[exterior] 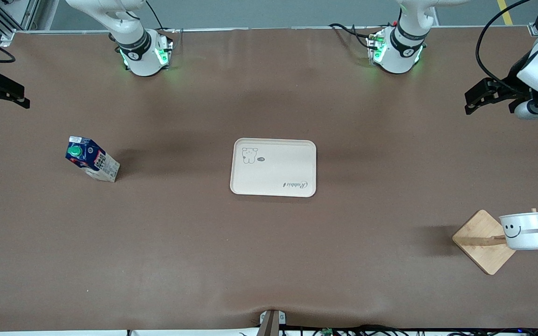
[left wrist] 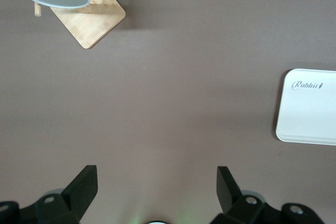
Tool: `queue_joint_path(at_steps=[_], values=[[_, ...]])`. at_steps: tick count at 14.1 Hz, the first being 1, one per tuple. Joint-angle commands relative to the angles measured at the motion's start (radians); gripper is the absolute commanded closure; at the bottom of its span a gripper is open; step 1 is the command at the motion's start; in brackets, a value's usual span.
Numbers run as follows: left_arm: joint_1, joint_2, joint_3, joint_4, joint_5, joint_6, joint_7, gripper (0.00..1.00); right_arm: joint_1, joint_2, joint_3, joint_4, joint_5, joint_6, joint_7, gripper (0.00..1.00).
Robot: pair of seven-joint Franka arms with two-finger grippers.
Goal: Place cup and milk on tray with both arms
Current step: 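Move the left gripper toward the white mug on the wooden stand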
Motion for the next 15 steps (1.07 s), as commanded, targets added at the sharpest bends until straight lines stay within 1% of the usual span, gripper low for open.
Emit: queue_joint_path(at_steps=[1, 3, 6, 7, 11, 15], values=[[0.006, 0.010, 0.003, 0.024, -0.003, -0.013, -0.004, 0.00, -0.012, 0.012, 0.009, 0.022, -0.011, -0.013, -0.006, 0.00], [0.009, 0.012, 0.006, 0.024, -0.003, -0.013, -0.006, 0.00, -0.012, 0.012, 0.009, 0.023, -0.011, -0.013, -0.008, 0.00], [0.070, 0.061, 0.006, 0.100, 0.006, -0.013, -0.004, 0.00, -0.014, 0.012, 0.009, 0.026, -0.011, -0.012, -0.009, 0.00], [0.085, 0.069, 0.006, 0.107, 0.013, -0.013, -0.004, 0.00, -0.015, 0.013, 0.009, 0.026, -0.011, -0.012, -0.009, 0.00], [0.115, 0.118, 0.020, 0.101, 0.032, 0.006, -0.007, 0.00, -0.027, 0.022, 0.009, 0.026, -0.009, -0.012, -0.009, 0.00], [0.162, 0.164, 0.022, 0.075, 0.033, 0.120, -0.087, 0.00, -0.030, 0.022, 0.010, 0.026, -0.009, -0.010, -0.008, 0.00]])
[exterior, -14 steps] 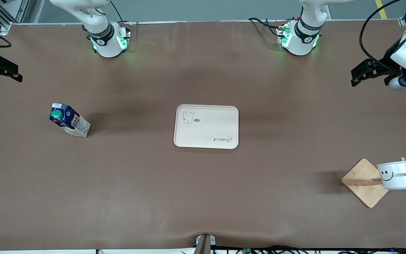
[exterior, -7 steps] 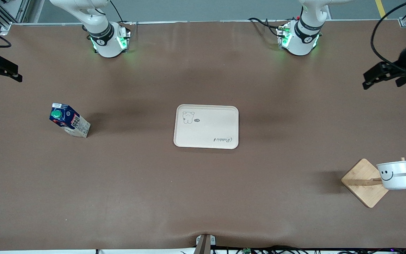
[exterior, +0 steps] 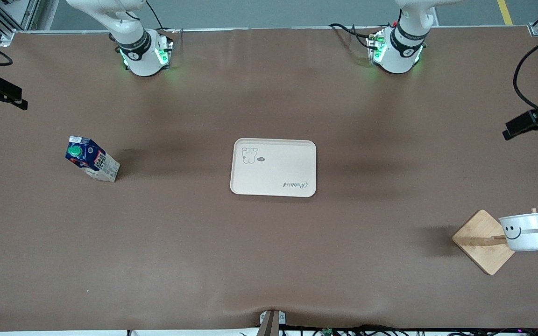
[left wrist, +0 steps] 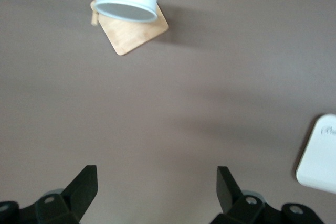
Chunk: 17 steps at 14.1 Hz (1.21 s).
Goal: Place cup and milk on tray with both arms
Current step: 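Move the left gripper toward the white mug on the wooden stand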
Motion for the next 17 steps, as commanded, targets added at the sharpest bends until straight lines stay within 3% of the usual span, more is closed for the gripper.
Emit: queue_joint_path(at_steps=[1, 6, 11, 17], values=[[0.019, 0.032, -0.003, -0.022, 0.017, 0.086, -0.072, 0.00, -0.015, 0.014, 0.008, 0.027, -0.009, -0.007, -0.007, 0.00], [0.026, 0.032, -0.002, -0.168, 0.019, 0.347, -0.305, 0.00, -0.014, 0.038, 0.010, 0.050, -0.011, -0.012, -0.012, 0.00], [0.026, 0.052, -0.005, -0.280, 0.111, 0.545, -0.492, 0.00, -0.006, 0.046, 0.010, 0.055, -0.011, -0.012, -0.010, 0.00], [0.013, 0.114, -0.009, -0.348, 0.196, 0.755, -0.670, 0.00, -0.014, 0.106, 0.010, 0.055, -0.016, -0.012, -0.012, 0.00]])
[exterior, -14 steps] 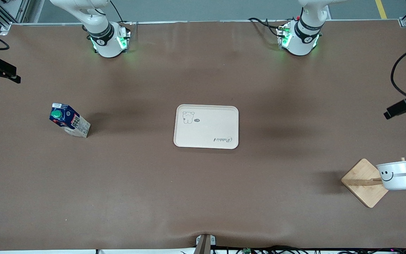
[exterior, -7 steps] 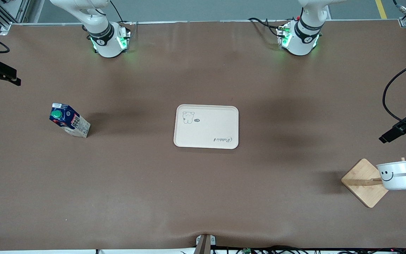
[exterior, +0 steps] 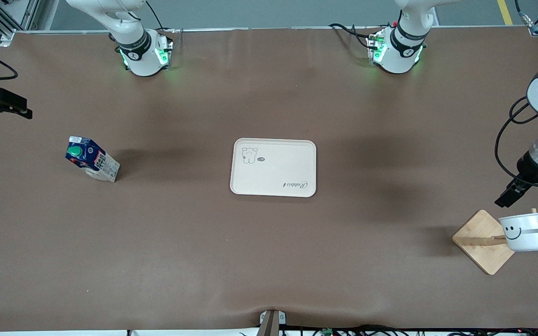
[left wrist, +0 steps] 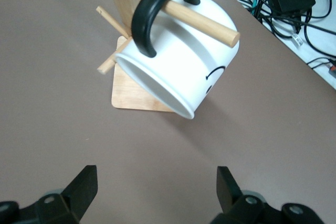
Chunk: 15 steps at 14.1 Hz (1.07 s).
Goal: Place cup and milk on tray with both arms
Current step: 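Grasp the mug rim with the left gripper while the right gripper reaches the milk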
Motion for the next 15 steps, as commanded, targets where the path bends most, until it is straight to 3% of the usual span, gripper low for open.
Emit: queue_joint_path(at_steps=[1, 3, 6, 8, 10, 15], values=[[-0.004, 0.013, -0.004, -0.045, 0.085, 0.129, -0.062, 0.00, -0.014, 0.042, 0.008, 0.029, -0.014, -0.013, -0.012, 0.00], [-0.007, 0.044, -0.007, -0.045, 0.171, 0.182, -0.134, 0.00, -0.016, 0.042, 0.008, 0.029, -0.016, -0.013, -0.013, 0.00], [-0.028, 0.062, -0.010, -0.045, 0.312, 0.208, -0.232, 0.15, -0.019, 0.073, 0.007, 0.029, -0.014, -0.013, -0.010, 0.00], [-0.030, 0.073, -0.010, -0.047, 0.363, 0.223, -0.261, 0.17, -0.028, 0.086, 0.007, 0.029, -0.016, -0.010, -0.013, 0.00], [-0.028, 0.081, -0.010, -0.056, 0.390, 0.264, -0.261, 0.30, -0.028, 0.100, 0.007, 0.029, -0.020, -0.009, -0.013, 0.00], [-0.022, 0.098, -0.009, -0.059, 0.481, 0.315, -0.261, 0.30, -0.052, 0.123, 0.007, 0.020, -0.012, -0.022, -0.009, 0.00]])
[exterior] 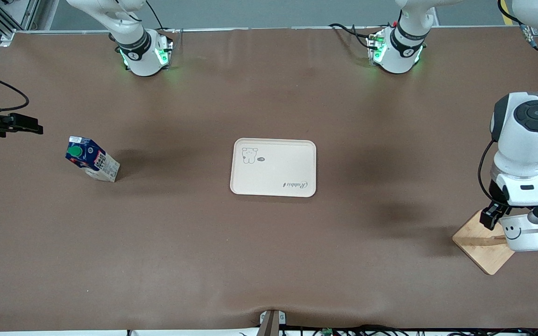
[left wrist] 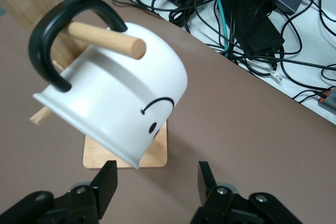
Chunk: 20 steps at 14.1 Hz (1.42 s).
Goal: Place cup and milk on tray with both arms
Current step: 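Grasp the mug rim with the left gripper while the right gripper reaches the milk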
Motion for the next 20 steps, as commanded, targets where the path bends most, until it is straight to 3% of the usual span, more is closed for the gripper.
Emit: queue_joint_path(at_steps=[1, 9, 16, 20], values=[[0.010, -0.001, -0.002, -0.012, 0.074, 0.027, -0.021, 0.30, -0.019, 0.017, 0.010, 0.018, -0.012, -0.030, -0.005, 0.00], [0.041, 0.001, 0.000, -0.061, 0.252, 0.132, -0.021, 0.36, -0.013, 0.031, 0.010, 0.006, -0.006, -0.027, 0.012, 0.00], [0.065, 0.016, 0.000, -0.061, 0.317, 0.196, -0.020, 0.41, -0.008, 0.025, 0.010, 0.001, 0.021, 0.013, 0.059, 0.00], [0.076, 0.033, 0.000, -0.058, 0.318, 0.241, -0.009, 0.54, -0.007, 0.024, 0.010, 0.001, 0.022, 0.010, 0.068, 0.00]])
